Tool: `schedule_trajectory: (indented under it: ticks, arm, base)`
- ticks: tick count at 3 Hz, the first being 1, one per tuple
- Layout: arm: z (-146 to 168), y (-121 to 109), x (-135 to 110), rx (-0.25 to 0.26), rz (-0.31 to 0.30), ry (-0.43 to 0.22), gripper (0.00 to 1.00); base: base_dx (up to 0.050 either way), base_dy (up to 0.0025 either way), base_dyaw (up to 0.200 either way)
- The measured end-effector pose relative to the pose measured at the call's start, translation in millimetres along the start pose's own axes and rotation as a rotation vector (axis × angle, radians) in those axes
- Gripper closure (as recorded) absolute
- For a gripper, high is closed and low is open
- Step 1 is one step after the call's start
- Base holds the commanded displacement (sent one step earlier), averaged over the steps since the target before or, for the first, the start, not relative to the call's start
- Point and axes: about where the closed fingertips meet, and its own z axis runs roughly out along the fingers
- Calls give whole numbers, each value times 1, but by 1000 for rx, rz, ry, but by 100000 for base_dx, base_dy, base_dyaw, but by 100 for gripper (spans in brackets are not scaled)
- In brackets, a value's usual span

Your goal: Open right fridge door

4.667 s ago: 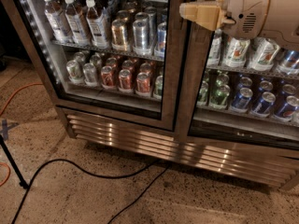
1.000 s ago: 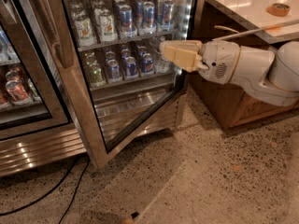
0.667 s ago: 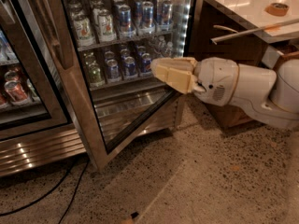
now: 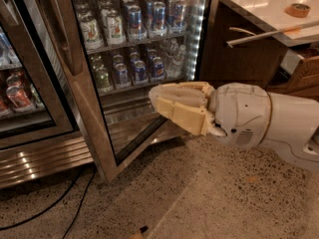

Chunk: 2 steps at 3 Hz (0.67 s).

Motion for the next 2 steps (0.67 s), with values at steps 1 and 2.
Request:
schedule_trajectory:
  ticks: [1, 2]
  arm:
    - [-1, 24, -5, -20, -22, 0, 100]
    - [-2, 48, -10, -39, -43, 2, 100]
  base:
    - [0, 0, 0]
    - [-5000, -1, 5]
